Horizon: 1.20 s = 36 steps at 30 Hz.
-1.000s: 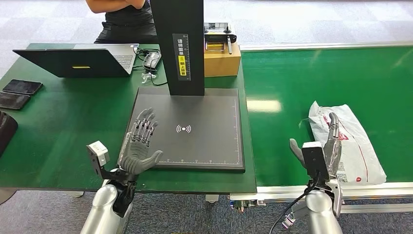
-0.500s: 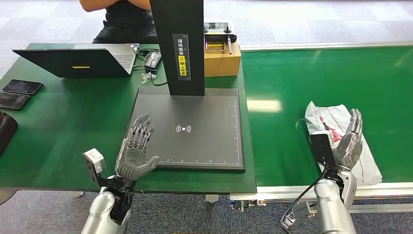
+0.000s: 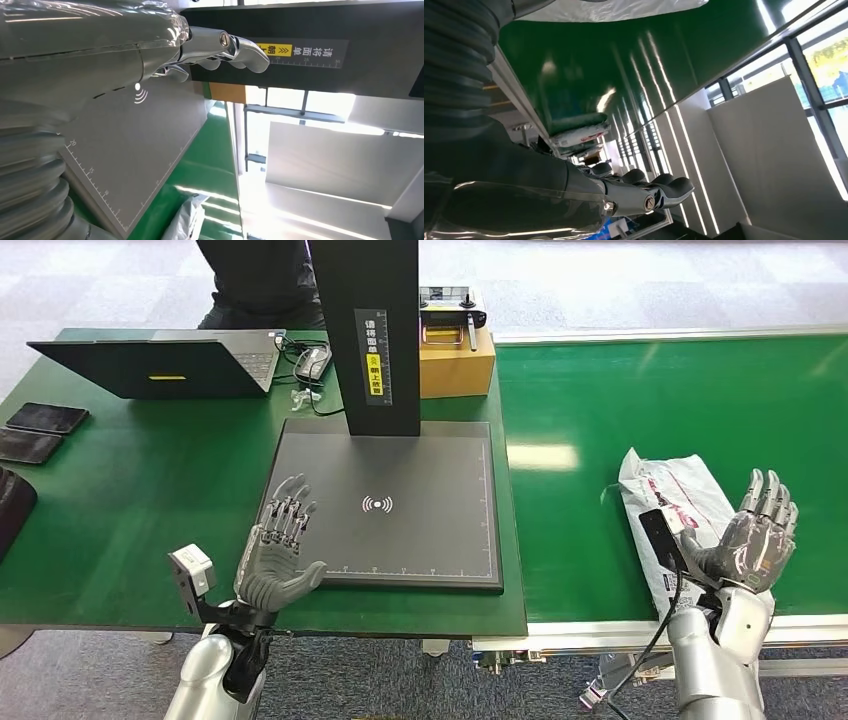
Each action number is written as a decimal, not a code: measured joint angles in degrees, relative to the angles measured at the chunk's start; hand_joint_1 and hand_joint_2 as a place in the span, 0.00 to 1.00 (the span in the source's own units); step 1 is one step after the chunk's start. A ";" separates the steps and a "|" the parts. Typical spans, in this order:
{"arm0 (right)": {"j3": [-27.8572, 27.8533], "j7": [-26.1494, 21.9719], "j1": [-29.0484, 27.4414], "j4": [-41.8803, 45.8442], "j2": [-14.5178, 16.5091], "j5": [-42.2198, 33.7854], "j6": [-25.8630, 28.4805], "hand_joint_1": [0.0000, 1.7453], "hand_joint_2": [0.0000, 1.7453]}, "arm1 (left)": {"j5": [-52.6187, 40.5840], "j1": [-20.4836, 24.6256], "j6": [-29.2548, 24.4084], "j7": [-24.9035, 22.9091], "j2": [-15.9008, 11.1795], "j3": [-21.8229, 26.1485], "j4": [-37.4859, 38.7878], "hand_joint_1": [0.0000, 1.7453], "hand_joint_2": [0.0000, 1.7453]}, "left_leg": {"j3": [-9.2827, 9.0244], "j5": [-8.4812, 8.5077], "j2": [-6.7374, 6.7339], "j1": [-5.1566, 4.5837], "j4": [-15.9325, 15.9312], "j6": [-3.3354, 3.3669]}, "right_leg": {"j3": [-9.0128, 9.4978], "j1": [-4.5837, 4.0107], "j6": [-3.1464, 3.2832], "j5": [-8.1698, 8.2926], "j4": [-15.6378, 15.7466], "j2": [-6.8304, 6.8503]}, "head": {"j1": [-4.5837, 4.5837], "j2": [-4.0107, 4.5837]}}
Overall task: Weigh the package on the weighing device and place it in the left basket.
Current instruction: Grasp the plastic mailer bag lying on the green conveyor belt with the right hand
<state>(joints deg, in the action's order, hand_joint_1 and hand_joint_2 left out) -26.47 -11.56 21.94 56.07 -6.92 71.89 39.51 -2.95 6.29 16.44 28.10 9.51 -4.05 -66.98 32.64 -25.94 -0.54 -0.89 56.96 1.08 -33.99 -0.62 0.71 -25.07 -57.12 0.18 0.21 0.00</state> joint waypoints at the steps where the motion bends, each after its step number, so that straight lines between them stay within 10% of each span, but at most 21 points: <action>1: -0.92 0.51 0.49 -1.26 -0.20 0.72 0.01 0.00 1.00 | -0.02 0.00 0.02 -0.07 -0.01 0.01 -0.06 0.00 1.00 | 0.00 0.00 0.00 0.00 0.00 0.00 | 0.00 0.00 0.00 0.00 0.00 0.00 | 0.00 0.00; 19: -5.89 9.35 7.71 -26.31 -6.49 -2.62 -13.46 0.00 1.00 | -0.40 0.28 1.03 -0.16 -0.22 0.18 -0.17 0.00 1.00 | -0.02 0.00 0.00 0.01 0.00 0.00 | 0.01 -0.02 0.00 0.00 0.00 0.00 | 0.01 0.00; 26: -12.44 -4.77 9.01 -29.32 -6.46 -22.69 -38.39 0.00 1.00 | -1.44 0.64 1.73 0.97 -0.22 0.26 0.02 0.00 1.00 | -0.04 0.00 -0.04 0.01 0.00 0.00 | 0.03 -0.03 0.01 0.02 0.00 -0.03 | 0.01 0.00; 31: -16.68 -8.41 9.39 -30.54 -6.31 -28.80 -46.71 0.00 1.00 | -1.75 1.10 1.74 1.92 -0.22 0.31 0.63 0.00 1.00 | -0.10 -0.01 -0.13 0.02 0.00 0.00 | 0.09 -0.05 0.02 0.03 0.00 -0.11 | 0.01 0.00; 36: -21.85 -9.62 9.96 -32.26 -6.39 -43.14 -67.30 0.00 1.00 | -2.16 1.20 1.45 2.97 -0.15 0.39 1.00 0.00 1.00 | -0.17 -0.04 -0.39 0.02 0.00 0.01 | 0.09 -0.04 0.08 0.12 0.00 -0.32 | 0.00 0.00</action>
<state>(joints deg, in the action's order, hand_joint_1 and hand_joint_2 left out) -48.32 -21.18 31.90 23.81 -13.31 28.75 -27.79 -5.11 7.49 17.88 31.07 9.36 -3.67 -65.98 32.48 -25.97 -0.93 -0.87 56.97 1.09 -33.90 -0.65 0.79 -24.95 -57.12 -0.14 0.21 0.00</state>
